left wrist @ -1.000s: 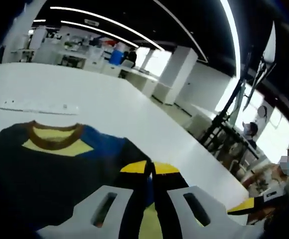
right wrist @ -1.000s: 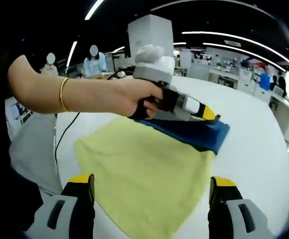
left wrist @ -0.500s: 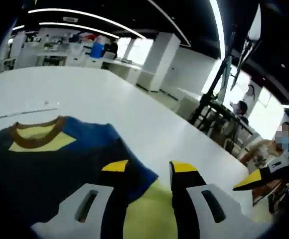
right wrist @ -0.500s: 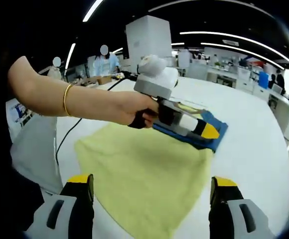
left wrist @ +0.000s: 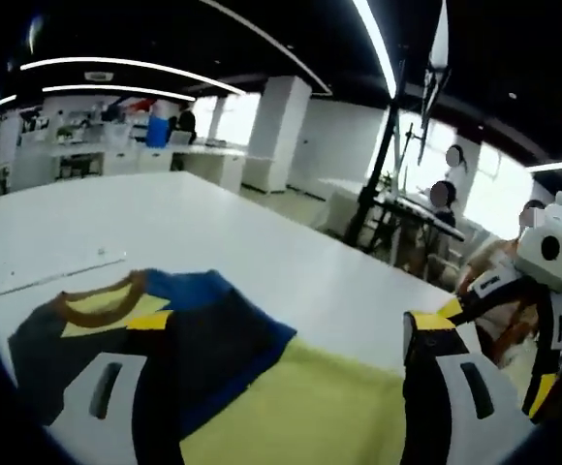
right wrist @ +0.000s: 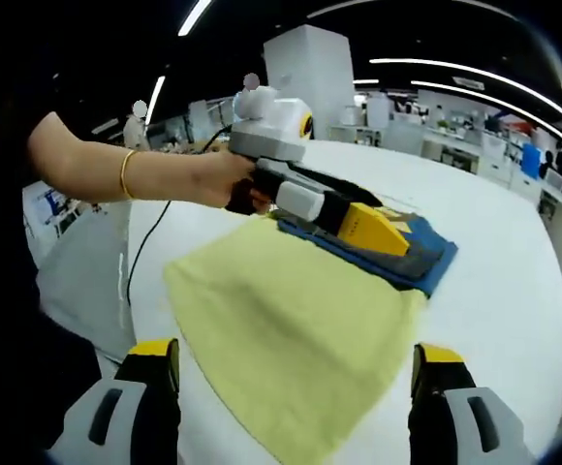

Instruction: Fold the garment on the visible template until the final outline fits inside the template.

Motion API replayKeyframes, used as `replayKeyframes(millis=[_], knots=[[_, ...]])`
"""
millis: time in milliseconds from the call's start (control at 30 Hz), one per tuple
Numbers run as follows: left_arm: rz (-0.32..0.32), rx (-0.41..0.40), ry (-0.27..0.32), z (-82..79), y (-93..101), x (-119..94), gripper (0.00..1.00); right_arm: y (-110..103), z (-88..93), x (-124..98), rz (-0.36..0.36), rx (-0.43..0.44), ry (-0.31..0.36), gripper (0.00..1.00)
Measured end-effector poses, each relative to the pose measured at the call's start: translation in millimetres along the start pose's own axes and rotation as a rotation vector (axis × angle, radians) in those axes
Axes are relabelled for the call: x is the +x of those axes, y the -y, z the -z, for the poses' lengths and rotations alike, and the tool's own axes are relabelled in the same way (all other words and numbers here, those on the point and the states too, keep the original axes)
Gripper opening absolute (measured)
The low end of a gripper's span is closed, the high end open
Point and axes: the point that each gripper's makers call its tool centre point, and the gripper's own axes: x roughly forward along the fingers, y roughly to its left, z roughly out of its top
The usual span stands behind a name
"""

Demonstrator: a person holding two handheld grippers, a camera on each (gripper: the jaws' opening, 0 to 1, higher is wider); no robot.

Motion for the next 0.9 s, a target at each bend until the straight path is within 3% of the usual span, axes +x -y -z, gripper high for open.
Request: replayKeyframes(millis=[133, 300, 567, 900], knots=[[0.035, 0.111, -0.061, 11.4, 13.9, -22, 0.99, -2, 2.6, -4, -0.016, -0.012, -0.010, 0.99], [0.047, 0.138, -0.096, 20.5, 24.7, -45, 0.99, -7, 8.9, -10, -0.039, -0.031, -0.032, 0.98], [0.040, 0.124, -0.131, 38.4, 27.4, -92, 0.99, -13, 14.7, -15, -0.067, -0.055, -0.054, 0.95], [0.007, 0.127, -0.191, 63.3, 30.8, -146, 0.99, -26, 32.0, -15, -0.124, -0.134, -0.143, 0.91]])
